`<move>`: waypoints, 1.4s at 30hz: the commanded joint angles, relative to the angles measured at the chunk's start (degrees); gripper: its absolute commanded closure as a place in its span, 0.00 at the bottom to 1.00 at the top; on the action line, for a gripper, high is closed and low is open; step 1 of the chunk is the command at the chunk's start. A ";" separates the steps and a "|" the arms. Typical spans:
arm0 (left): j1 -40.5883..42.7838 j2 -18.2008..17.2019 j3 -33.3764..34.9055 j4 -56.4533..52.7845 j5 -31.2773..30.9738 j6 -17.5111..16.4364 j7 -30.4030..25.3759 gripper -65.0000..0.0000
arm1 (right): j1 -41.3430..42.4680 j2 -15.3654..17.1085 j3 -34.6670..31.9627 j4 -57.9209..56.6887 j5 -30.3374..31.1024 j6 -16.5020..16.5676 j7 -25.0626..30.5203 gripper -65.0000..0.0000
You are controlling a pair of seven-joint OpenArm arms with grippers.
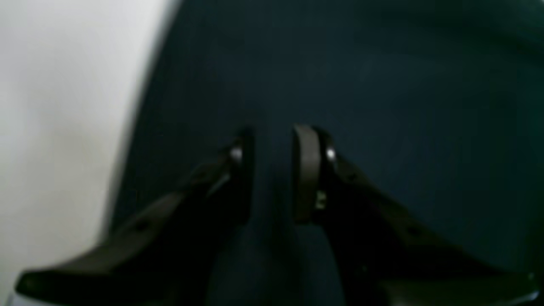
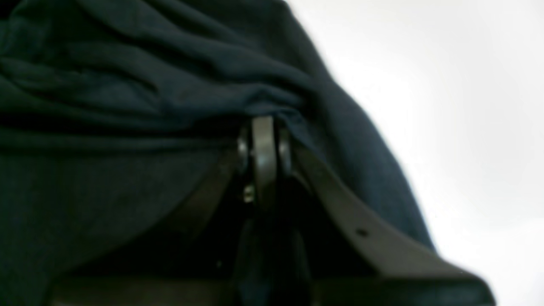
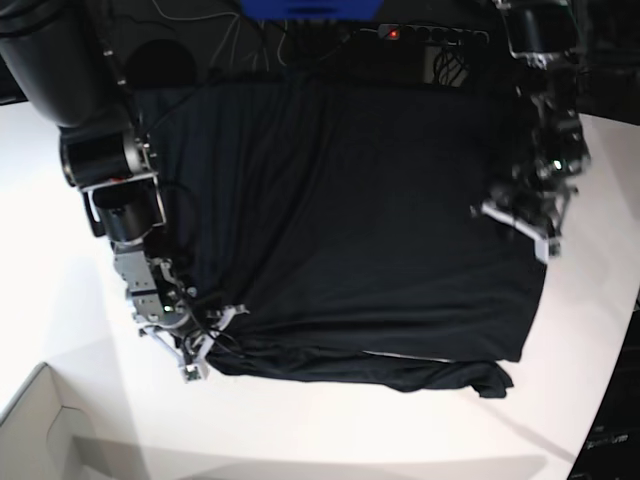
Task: Layout the t-shirt on the table in an organized manner, then fold the t-shirt properly
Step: 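Grasp the shirt's side edges with both grippers and pull taut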
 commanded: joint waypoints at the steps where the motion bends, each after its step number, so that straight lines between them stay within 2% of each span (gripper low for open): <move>1: -1.74 -1.20 -0.35 -1.19 -0.26 0.57 -2.19 0.78 | 2.52 0.28 0.10 0.72 -0.35 -1.11 0.70 1.00; 5: -2.45 -1.64 -0.35 -9.02 -0.26 0.57 -6.68 0.78 | 3.05 1.16 0.19 0.81 -0.09 -1.20 0.70 1.00; 8: -5.79 -3.22 -0.27 -14.91 -0.26 0.57 -9.14 0.78 | 3.23 1.51 0.19 0.81 0.00 -1.20 0.61 1.00; 15: -18.18 -5.24 -0.27 -31.87 -0.17 0.57 -12.92 0.78 | 3.14 1.60 0.19 0.90 0.00 -1.20 0.44 1.00; 19: -23.11 -6.12 0.09 -36.27 -0.17 0.57 -14.24 0.78 | 1.64 2.30 0.28 1.42 0.00 -1.20 0.44 1.00; 24: -24.78 -7.17 5.80 -36.71 -0.26 0.57 -14.68 0.78 | -3.19 2.39 0.28 9.34 -0.17 -1.20 0.35 1.00; 28: -24.78 -7.17 7.12 -36.62 -0.35 0.57 -14.68 0.78 | -7.23 2.39 0.28 15.49 -0.09 -1.37 -1.23 1.00; 34: -24.51 -7.09 7.38 -36.97 -0.35 0.57 -14.77 0.78 | -16.46 0.98 11.09 30.17 -0.17 -1.37 -2.20 1.00; 37: -24.42 -7.09 7.38 -36.97 -0.35 0.57 -14.77 0.78 | -20.86 0.37 13.55 37.91 -0.09 -1.37 -2.46 1.00; 42: -24.34 -7.09 7.12 -37.06 -0.35 0.57 -14.77 0.78 | -30.79 0.37 13.99 51.18 0.00 -1.20 -7.21 1.00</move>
